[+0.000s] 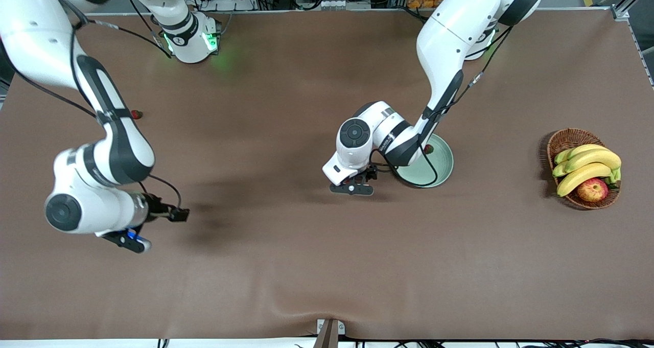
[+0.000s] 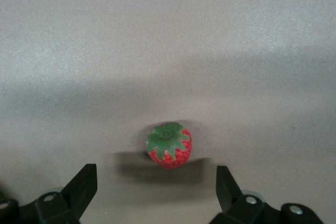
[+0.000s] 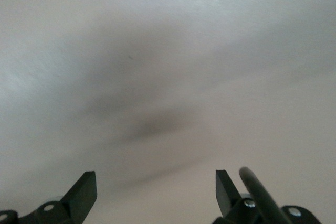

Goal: Collect all strawberries into plate
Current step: 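Grasp the strawberry with the left gripper while the right gripper reaches the last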

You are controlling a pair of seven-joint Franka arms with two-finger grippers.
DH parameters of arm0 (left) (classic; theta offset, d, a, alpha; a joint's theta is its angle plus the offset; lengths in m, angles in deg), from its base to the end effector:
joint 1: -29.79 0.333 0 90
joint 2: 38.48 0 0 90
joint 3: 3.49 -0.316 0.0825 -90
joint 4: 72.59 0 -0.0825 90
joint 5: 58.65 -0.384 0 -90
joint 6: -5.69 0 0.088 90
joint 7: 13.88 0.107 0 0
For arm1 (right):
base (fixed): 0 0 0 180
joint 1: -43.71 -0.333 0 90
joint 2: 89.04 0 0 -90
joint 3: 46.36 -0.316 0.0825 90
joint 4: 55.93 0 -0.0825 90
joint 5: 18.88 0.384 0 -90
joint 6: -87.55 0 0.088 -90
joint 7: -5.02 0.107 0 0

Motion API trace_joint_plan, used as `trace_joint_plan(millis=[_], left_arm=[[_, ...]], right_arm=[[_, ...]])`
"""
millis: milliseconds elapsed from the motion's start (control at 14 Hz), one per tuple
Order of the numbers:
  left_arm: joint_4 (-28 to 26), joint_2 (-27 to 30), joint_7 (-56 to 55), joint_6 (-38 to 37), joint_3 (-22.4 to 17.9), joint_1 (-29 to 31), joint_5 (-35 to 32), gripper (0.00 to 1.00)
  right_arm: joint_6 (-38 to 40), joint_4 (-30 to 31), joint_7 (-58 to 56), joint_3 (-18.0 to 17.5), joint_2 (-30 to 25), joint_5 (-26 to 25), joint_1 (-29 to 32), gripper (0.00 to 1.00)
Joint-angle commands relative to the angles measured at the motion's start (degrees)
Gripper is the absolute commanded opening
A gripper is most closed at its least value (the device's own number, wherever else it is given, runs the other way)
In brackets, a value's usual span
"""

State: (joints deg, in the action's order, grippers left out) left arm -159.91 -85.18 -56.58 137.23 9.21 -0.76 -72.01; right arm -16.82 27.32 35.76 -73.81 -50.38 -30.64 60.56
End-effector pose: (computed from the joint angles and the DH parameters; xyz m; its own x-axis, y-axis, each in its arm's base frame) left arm 0.5335 -0.4623 0.1818 0.9950 -0.1001 -0.0069 -0.1003 -0.9948 -0.0204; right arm 0.6845 0.0540 0.3038 0.9138 -0.3199 -0.2504 -0.3254 -0.9454 0.0202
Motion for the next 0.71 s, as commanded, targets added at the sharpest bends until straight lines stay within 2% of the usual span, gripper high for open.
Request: trace_joint_plan(millis=[0, 71, 214, 285, 356, 428, 641], left_arm=[[1.19, -1.12, 0.51, 0.65, 0.05, 0.06, -1.23, 1.0], [1.19, -1.2, 0.25, 1.35, 0.05, 0.06, -1.23, 1.0], [1.19, -1.2, -0.45, 1.62, 0.05, 0.06, -1.14, 1.0], [1.19, -1.12, -0.54, 1.62, 0.14, 0.06, -0.96, 0.88], [1.19, -1.12, -0.63, 1.62, 0.05, 0.06, -0.87, 0.69], [1.19, -1.12, -0.8, 1.62, 0.14, 0.06, -0.79, 0.57], [1.19, -1.12, -0.8, 1.62, 0.05, 0.06, -0.79, 0.5]], right_arm=[[-9.4, 20.57, -4.62, -1.55, -13.57, -0.55, 6.25, 1.0], [-13.36, 26.64, -5.68, -1.72, -17.17, -0.46, 6.62, 1.0], [-16.03, 33.7, -7.0, -1.9, -21.76, -0.37, 8.11, 1.0], [-16.21, 35.99, -8.74, -1.9, -23.34, -0.28, 8.81, 1.0], [-16.91, 38.54, -10.68, -1.99, -25.1, -0.11, 10.03, 1.0], [-18.74, 41.09, -12.96, -2.08, -26.95, 0.07, 11.53, 1.0], [-19.99, 45.23, -21.47, -2.08, -29.59, 1.21, 16.79, 1.0]])
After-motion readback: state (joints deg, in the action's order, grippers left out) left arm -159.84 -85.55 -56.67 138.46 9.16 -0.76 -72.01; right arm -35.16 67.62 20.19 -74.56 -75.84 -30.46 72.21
